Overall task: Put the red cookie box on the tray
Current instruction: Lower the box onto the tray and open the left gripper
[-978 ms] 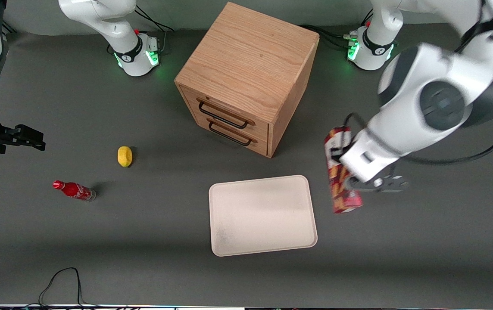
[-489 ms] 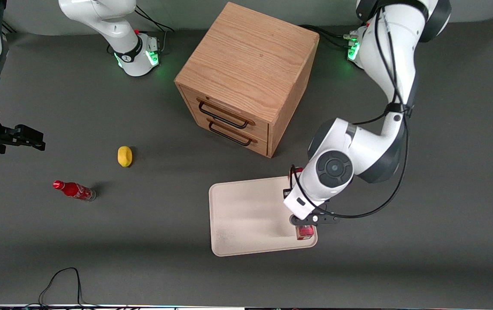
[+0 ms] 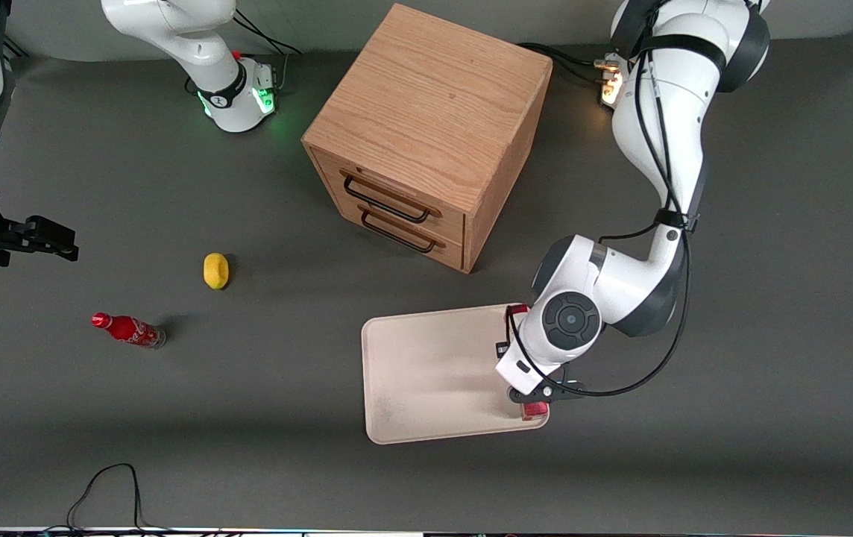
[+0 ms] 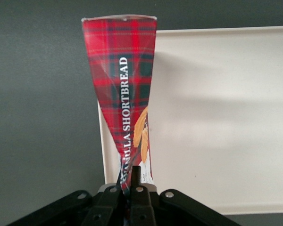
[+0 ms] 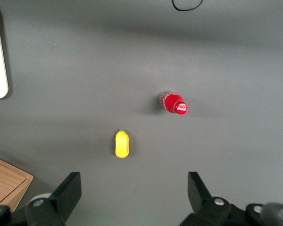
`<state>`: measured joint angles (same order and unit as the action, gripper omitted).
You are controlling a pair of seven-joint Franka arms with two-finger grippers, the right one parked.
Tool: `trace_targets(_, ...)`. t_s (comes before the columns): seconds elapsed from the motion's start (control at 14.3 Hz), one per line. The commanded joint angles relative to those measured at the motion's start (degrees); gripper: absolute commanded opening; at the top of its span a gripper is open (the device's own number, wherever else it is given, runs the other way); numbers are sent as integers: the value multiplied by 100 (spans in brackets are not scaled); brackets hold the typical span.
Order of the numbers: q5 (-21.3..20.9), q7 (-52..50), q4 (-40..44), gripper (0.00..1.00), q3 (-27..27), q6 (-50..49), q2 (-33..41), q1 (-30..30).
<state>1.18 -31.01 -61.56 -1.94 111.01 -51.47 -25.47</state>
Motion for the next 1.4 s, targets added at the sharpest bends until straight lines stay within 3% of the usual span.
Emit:
trace_targets(0.0,-39,-248,-181,0,18,192,14,-37)
trace_targets(0.49,-21,-336,-225,0,9,281,-74,-28)
trace_targets(0.56,-21,-336,-234,65,9,281,-83,-20)
trace_targets(0.63,-30,-327,-234,100,9,281,-74,-20)
trace_targets(1.12,-39,-274,-225,100,9,185,14,-11)
trace_targets(1.33,-48,-187,-435,100,9,-244,442,16)
